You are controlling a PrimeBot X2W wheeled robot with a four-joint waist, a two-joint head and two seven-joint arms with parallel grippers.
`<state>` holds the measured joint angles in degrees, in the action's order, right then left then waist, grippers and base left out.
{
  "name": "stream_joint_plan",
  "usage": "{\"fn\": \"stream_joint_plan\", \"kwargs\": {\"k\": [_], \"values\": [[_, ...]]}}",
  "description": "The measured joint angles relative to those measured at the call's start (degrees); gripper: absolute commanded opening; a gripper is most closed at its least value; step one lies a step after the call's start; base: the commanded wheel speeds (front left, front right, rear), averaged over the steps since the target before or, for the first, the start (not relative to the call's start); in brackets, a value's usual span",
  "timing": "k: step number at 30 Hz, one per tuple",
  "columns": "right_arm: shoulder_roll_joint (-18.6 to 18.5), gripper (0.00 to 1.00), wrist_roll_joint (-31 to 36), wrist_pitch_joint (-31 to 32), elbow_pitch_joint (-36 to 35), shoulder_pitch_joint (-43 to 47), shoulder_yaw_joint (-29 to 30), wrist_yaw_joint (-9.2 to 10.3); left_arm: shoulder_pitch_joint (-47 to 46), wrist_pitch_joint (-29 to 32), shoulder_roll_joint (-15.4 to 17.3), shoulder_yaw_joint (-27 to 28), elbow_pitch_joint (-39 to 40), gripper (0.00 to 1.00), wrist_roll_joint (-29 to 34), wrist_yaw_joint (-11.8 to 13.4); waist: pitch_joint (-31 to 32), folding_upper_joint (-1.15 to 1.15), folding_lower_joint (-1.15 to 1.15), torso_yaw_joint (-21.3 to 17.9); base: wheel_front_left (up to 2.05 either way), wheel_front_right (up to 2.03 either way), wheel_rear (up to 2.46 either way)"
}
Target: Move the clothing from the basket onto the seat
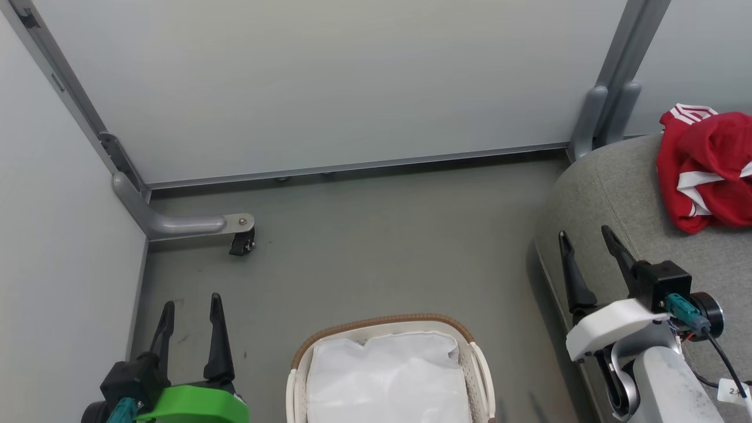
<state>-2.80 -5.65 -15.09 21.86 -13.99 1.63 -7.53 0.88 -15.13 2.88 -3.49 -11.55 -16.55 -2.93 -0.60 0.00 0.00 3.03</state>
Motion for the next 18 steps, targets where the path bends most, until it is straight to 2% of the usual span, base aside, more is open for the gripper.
{"fn": "stream_joint_plan", "kwargs": {"k": [7, 18], "values": [[0.0, 1.0, -0.9, 0.0, -2.8, 5.7, -0.8, 0.0, 2.6, 0.0, 0.0, -0.6, 0.1, 1.0, -1.0, 1.0, 0.8, 0.0, 0.0, 0.2, 0.0, 0.0, 0.0], [0.0, 1.0, -1.1, 0.0, -3.1, 7.4, -1.4, 0.0, 2.8, 0.0, 0.0, -0.9, -1.1, 1.0, -1.0, 1.3, 0.7, 0.0, 0.0, 0.1, 0.0, 0.0, 0.0]]}}
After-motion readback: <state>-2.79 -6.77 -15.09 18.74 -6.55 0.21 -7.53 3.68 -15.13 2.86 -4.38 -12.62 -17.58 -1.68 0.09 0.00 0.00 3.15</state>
